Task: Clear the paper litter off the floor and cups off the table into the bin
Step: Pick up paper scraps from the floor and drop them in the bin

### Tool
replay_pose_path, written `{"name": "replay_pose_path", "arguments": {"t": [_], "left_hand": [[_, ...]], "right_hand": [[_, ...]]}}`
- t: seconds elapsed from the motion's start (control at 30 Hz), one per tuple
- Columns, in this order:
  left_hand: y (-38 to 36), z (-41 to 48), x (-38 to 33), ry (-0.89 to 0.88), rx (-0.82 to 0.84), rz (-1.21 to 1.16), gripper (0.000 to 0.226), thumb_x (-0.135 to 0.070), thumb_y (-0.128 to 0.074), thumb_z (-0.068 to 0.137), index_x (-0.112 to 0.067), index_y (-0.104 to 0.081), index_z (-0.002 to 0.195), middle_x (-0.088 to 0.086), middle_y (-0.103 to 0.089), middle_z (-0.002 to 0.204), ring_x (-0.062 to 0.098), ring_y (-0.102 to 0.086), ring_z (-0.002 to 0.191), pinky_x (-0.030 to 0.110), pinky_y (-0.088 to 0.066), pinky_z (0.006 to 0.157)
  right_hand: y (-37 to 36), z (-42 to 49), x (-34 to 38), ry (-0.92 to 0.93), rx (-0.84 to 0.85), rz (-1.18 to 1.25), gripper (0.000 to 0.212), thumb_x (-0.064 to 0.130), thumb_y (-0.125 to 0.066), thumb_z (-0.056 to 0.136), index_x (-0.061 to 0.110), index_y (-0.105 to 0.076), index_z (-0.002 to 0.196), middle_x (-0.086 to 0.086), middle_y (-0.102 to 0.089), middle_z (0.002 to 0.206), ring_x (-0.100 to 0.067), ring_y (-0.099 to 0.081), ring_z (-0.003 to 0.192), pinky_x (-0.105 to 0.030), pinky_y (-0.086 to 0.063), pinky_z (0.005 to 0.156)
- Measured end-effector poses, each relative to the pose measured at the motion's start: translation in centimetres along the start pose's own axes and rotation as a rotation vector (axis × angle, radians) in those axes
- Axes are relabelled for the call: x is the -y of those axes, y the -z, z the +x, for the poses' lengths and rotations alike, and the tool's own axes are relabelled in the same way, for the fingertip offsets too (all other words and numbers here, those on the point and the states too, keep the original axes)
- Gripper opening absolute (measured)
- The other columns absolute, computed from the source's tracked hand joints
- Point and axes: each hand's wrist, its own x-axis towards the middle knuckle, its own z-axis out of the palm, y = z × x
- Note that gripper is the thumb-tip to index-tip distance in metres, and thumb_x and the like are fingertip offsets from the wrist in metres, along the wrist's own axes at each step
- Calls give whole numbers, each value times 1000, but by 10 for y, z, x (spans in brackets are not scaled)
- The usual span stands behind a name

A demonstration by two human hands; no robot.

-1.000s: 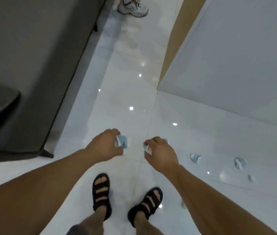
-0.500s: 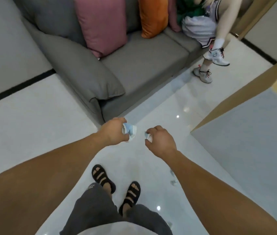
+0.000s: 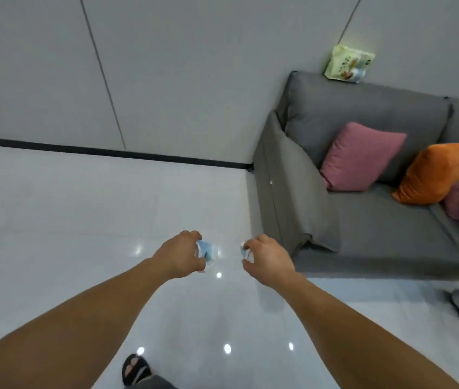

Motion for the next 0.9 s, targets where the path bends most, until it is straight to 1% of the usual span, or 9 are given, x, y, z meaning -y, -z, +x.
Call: {"name": "replay_pose_path", "arguments": {"t": [0.1,0.17,0.27,0.37,0.47,0.57,0.77,0.9], "left_hand": [[58,-20,80,100,-95,-30,64,-39,-72,72,-22,-49,129,-2,-56,123,20,-58,102,27,-46,80],[93,-37,129,180,-161,-46,64,-39,-72,74,-21,-49,130,0,-55,125,22,-58,105,29,-47,84],[135,-60,190,288,-215,-96,60,-36,-73,73,-20,-51,127,1,-58,121,21,-59,102,31,-50,86],[167,-70,237,359,-273,-157,57,-35,-72,73,-19,-53,124,0,-59,117,20,-60,98,31,-51,84],[194,-72,280,419,-323,-187,59,-38,-71,74,-20,-51,126,0,-58,121,20,-59,103,30,-50,85],[227,-65,327,488,-362,-227,64,-40,-72,74,-21,-49,131,0,-56,124,20,-58,106,26,-46,82],[319,-34,418,626,-430,-237,61,-39,-71,73,-20,-51,128,0,-58,122,18,-57,102,25,-44,80],[375,-14,464,709,-474,-283,67,-41,-71,73,-21,-48,133,1,-55,128,20,-57,109,27,-45,88]], "right_hand": [[-3,50,89,150,0,-39,35,38,-59,90,26,-60,123,4,-54,121,-18,-54,106,-27,-46,81],[-6,78,148,233,4,-46,36,39,-57,91,25,-60,123,4,-55,120,-18,-55,104,-28,-48,81],[-13,111,225,350,30,-54,36,40,-58,91,26,-60,124,4,-56,118,-18,-56,103,-28,-47,81],[-20,147,287,452,78,-86,37,40,-58,90,27,-59,125,4,-55,117,-17,-56,102,-26,-45,79],[-30,186,341,538,135,-123,38,39,-58,91,25,-59,126,3,-55,117,-18,-56,102,-25,-43,78],[-43,230,396,615,173,-125,39,38,-59,91,25,-59,127,3,-56,117,-18,-56,103,-24,-41,77],[-49,335,531,803,220,-86,40,37,-60,90,25,-59,128,2,-56,118,-18,-56,105,-26,-46,84],[-40,398,616,917,236,-127,42,38,-61,89,25,-58,129,2,-56,120,-18,-56,107,-26,-46,85]]}}
